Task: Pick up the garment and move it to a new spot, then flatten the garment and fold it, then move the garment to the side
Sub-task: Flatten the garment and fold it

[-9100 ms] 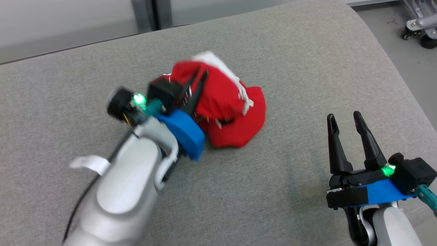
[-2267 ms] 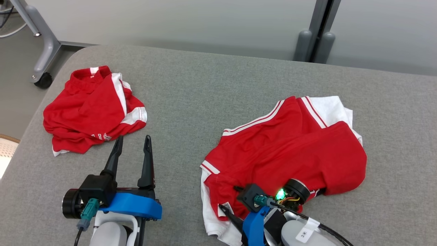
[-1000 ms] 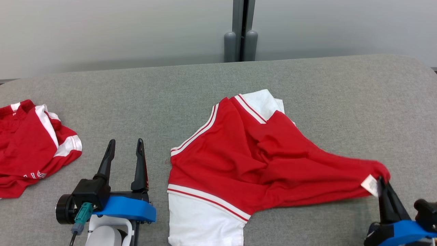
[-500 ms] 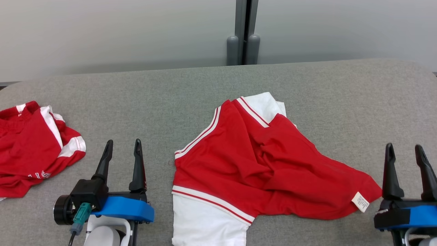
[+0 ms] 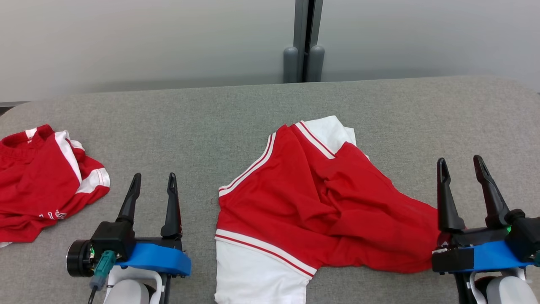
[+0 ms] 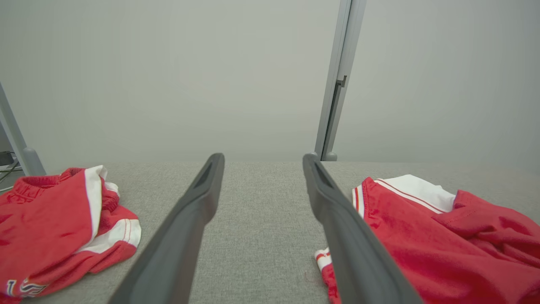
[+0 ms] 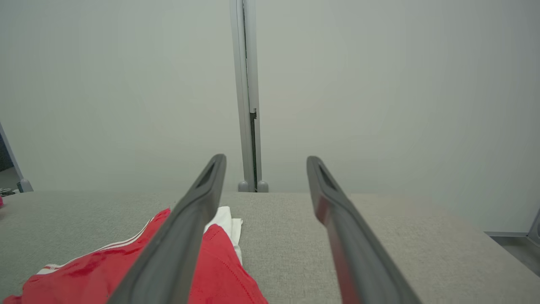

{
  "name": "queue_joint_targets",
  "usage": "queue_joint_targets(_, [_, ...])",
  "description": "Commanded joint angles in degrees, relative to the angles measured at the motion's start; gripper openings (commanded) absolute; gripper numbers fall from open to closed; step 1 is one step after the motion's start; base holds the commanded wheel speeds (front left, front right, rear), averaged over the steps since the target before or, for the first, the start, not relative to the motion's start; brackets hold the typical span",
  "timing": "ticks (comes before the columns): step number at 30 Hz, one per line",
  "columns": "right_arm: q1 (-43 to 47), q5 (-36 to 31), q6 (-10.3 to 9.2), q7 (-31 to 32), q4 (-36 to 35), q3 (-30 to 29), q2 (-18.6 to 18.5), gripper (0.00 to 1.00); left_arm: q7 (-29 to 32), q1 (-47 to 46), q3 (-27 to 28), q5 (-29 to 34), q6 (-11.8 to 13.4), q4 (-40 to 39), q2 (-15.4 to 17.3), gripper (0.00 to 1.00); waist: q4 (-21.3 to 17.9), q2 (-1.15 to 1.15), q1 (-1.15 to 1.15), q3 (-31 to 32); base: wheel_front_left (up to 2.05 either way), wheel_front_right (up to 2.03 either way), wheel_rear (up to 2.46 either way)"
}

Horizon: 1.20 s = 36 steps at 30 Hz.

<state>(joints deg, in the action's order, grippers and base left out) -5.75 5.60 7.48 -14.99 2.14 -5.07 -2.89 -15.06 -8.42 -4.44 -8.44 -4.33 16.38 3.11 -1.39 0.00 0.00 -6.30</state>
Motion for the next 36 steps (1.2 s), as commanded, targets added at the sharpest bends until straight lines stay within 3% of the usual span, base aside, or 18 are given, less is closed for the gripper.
queue_joint_targets(1, [-0.7, -0.4, 0.03, -0.2, 0.7, 0.1, 0.0, 1.00, -0.2, -1.1, -0.6, 0.8, -0.3, 0.2, 0.4, 1.00, 0.0, 0.00, 0.00, -0.1, 0.00, 0.00, 0.00])
queue_joint_targets(9, [-1.4, -0.4, 0.03, -0.3, 1.6, 0.4, 0.0, 1.00, 1.1, -9.4, -5.3, 2.7, -2.0, 4.1, 2.1, 1.00, -1.2, 0.00, 0.00, -1.2, 0.00, 0.00, 0.00])
queue_joint_targets(16, [-2.1, 0.2, 0.03, -0.2, 1.6, 0.5, 0.0, 1.00, 7.8, -15.9, -10.7, 3.0, -2.9, 11.1, 4.1, 1.00, -3.3, 0.00, 0.00, -3.1, 0.00, 0.00, 0.00])
queue_joint_targets(23, [-2.3, 0.8, 0.03, -0.2, 1.3, -0.4, 0.0, 1.00, 13.9, -16.7, -15.3, -0.1, -3.1, 18.4, 5.8, 1.00, -4.4, 0.00, 0.00, -5.1, 0.00, 0.00, 0.00])
queue_joint_targets(36, [-3.0, 1.3, 0.03, -0.3, 1.9, -1.0, 0.0, 1.00, 17.9, -15.8, -21.7, -5.8, -3.1, 25.9, 8.0, 1.00, -5.6, 0.00, 0.00, -6.3, 0.00, 0.00, 0.00])
